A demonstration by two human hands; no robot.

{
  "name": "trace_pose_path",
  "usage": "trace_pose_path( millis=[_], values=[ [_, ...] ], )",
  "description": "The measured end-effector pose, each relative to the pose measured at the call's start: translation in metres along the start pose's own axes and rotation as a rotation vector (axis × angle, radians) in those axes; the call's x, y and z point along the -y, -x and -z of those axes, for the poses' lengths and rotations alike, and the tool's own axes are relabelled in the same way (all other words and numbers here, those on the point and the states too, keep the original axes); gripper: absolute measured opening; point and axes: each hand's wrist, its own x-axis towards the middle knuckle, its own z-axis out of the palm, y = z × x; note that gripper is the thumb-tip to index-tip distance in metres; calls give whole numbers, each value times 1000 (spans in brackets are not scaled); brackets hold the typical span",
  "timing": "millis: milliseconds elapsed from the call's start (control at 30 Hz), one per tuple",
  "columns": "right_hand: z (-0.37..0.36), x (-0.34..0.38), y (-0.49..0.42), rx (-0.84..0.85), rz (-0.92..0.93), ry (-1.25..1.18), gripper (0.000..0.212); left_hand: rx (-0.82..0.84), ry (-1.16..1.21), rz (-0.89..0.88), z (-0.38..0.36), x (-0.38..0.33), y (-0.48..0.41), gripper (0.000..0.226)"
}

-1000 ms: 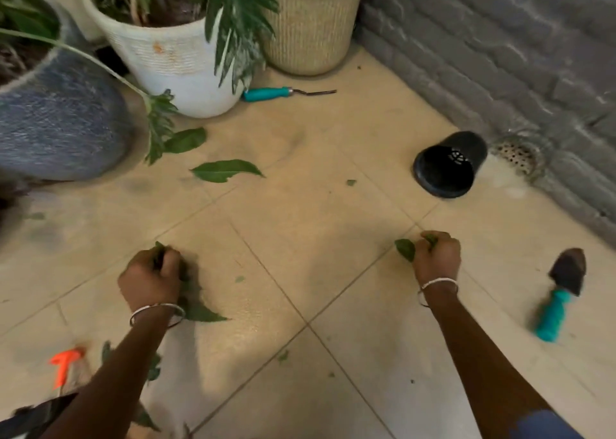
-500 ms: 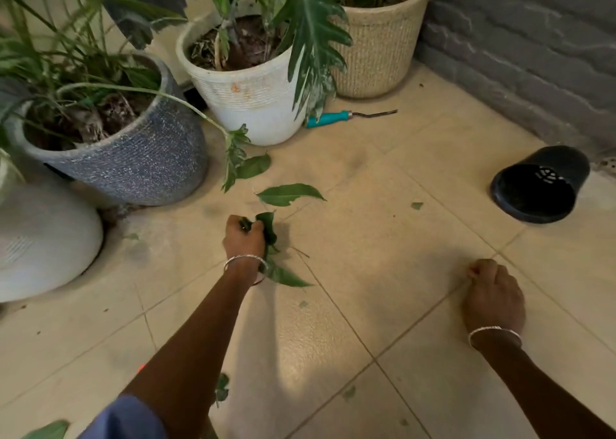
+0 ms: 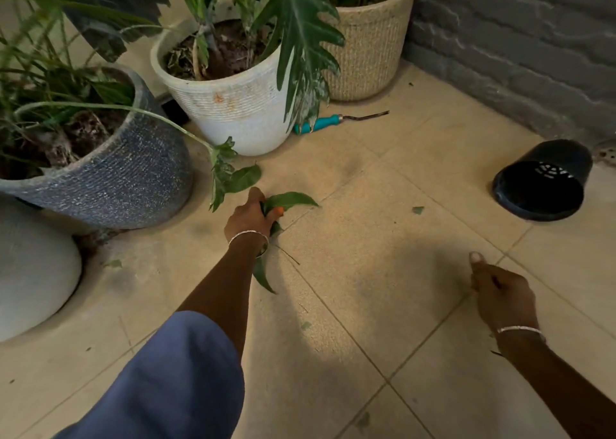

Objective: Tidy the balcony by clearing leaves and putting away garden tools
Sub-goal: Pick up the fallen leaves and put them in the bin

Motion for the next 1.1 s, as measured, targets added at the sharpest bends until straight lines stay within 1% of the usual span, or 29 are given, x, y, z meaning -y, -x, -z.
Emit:
trace_pose_path(
  millis=[67, 133, 200, 267, 333, 367, 433, 500, 533, 567, 633, 733, 767, 833, 900, 1000, 1100],
  values=[
    [-5, 14, -1, 82, -217, -311, 44, -46, 30, 18, -3, -2, 5, 34],
    [-10, 28, -7, 139, -349, -455, 39, -69, 120, 24, -7, -2, 15, 27],
    [-16, 43, -12, 220, -379, -503, 33, -77, 271, 30, -7, -2, 33, 23],
    [-28, 59, -16, 300, -318, -489, 23, -117, 431, 51, -2, 2, 54, 22],
    [-50, 76, -20, 349, -207, -385, 24, -194, 642, 158, 6, 12, 78, 21],
    [-64, 84, -22, 351, -112, -312, 28, -226, 738, 222, 10, 19, 90, 22],
    [-99, 104, -25, 340, 153, -132, 38, -265, 895, 340, 24, 39, 115, 21],
    [-142, 126, -28, 361, 411, 33, 31, -317, 1021, 487, 41, 65, 139, 18],
    [-163, 136, -31, 380, 493, 92, 26, -352, 1058, 565, 49, 77, 149, 17],
    [-187, 150, -32, 415, 559, 165, 25, -402, 1099, 633, 58, 89, 159, 16],
    [-232, 176, -33, 495, 653, 354, 36, -480, 1166, 718, 72, 106, 176, 16],
    [-286, 211, -30, 593, 726, 628, 66, -502, 1218, 783, 83, 118, 192, 17],
    [-300, 219, -29, 608, 710, 685, 72, -496, 1224, 799, 84, 121, 196, 18],
    [-324, 230, -29, 622, 666, 729, 71, -488, 1242, 817, 85, 127, 204, 26],
    [-341, 231, -32, 632, 630, 762, 71, -484, 1281, 828, 87, 128, 210, 27],
    [-353, 224, -32, 540, 606, 783, 71, -482, 1356, 893, 95, 126, 213, 21],
    [-351, 214, -28, 466, 607, 775, 52, -484, 1413, 949, 100, 127, 215, 29]
  ],
)
